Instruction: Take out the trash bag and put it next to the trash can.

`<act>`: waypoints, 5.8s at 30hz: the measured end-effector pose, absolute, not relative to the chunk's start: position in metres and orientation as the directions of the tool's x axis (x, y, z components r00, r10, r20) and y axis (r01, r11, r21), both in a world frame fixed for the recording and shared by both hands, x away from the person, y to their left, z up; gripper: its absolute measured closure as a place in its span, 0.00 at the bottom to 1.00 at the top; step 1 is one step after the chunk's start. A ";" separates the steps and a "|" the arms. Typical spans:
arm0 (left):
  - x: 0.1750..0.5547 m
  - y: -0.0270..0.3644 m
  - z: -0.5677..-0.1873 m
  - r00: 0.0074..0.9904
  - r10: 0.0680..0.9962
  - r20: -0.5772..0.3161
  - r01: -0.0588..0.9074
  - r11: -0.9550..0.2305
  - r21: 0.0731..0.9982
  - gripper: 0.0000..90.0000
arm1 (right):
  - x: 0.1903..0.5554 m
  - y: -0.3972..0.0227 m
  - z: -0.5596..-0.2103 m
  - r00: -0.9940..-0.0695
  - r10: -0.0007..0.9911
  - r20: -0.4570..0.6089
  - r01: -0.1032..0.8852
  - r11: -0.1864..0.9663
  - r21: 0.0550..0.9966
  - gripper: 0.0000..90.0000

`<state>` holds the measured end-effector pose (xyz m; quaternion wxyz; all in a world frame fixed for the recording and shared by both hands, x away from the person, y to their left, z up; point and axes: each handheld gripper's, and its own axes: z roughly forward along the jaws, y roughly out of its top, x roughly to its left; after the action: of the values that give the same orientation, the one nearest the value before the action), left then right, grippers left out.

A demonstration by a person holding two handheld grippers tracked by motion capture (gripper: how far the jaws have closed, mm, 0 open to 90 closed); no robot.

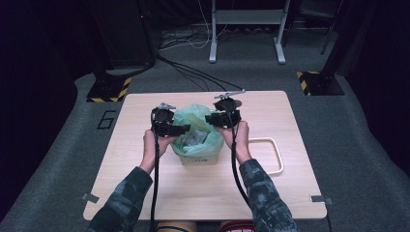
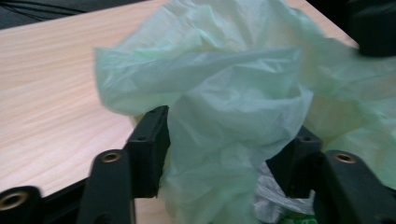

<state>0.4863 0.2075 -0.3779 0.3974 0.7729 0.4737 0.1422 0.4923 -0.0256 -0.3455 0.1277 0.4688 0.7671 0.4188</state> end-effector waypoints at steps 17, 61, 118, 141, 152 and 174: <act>0.489 0.194 -0.387 0.532 0.836 -0.137 0.632 -0.284 0.721 0.42 | 0.519 -0.032 -0.410 -0.378 0.896 0.235 0.808 0.195 0.555 0.46; 0.475 0.153 -0.379 0.765 0.634 -0.114 0.494 -0.462 0.737 0.53 | 0.495 0.002 -0.331 -0.573 0.772 0.274 0.600 0.167 0.783 0.99; 0.486 0.198 -0.319 0.723 0.665 -0.188 0.473 -0.279 0.836 0.26 | 0.494 -0.011 -0.345 -0.549 0.820 0.160 0.556 0.216 0.803 1.00; 0.483 0.170 -0.370 0.710 0.701 -0.068 0.469 -0.399 0.788 0.42 | 0.468 0.019 -0.311 -0.600 0.788 0.140 0.487 0.221 0.845 1.00; 0.483 0.176 -0.365 0.699 0.714 -0.041 0.434 -0.378 0.818 0.95 | 0.468 0.002 -0.320 -0.591 0.794 0.144 0.541 0.257 0.801 0.88; 0.477 0.175 -0.334 0.682 0.731 0.025 0.368 -0.372 0.852 0.98 | 0.435 -0.052 -0.320 -0.606 0.771 0.196 0.514 0.191 0.836 0.16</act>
<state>0.4770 0.1752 -0.3339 0.4435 0.8026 0.3423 0.2049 0.4354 -0.0516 -0.3204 0.1352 0.4225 0.7598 0.4753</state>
